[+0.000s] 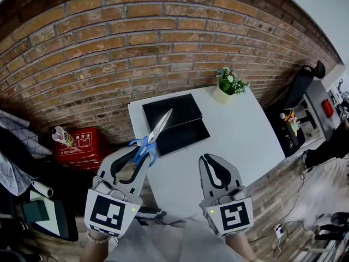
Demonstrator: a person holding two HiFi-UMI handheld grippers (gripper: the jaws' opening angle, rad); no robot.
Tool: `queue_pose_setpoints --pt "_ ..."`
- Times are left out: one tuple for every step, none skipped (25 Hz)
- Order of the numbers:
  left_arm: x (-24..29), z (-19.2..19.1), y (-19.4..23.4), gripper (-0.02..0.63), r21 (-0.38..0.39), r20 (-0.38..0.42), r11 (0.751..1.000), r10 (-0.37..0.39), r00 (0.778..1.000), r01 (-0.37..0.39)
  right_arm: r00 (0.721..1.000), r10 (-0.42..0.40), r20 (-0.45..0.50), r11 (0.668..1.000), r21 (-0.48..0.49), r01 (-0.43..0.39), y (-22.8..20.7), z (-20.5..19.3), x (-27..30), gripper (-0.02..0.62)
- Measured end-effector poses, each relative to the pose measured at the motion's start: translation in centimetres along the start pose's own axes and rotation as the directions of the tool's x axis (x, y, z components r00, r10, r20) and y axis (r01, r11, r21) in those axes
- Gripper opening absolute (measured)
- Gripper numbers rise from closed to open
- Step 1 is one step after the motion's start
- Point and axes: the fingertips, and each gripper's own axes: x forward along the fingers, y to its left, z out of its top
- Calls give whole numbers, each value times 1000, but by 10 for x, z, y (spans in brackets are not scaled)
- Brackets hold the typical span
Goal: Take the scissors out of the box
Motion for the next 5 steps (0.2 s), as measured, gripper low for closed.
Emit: queue_pose_setpoints --pt "1 0 0 92 -1 -1 1000 -1 1000 1 1000 1 0 1000 0 -1 0 0 1 55" --pt "1 0 1 91 -2 -1 1000 -2 1000 2 1000 2 1 1000 0 -2 0 1 2 55" --pt "1 0 1 91 -4 -1 1000 -2 1000 2 1000 3 1 1000 0 -3 1 1 2 55" --pt "2 0 2 91 -5 -1 1000 -3 1000 3 1000 4 1 1000 -1 -4 1 2 3 55" --pt "2 0 2 91 -6 -1 1000 -4 1000 4 1000 5 1 1000 -2 -5 1 2 4 55"
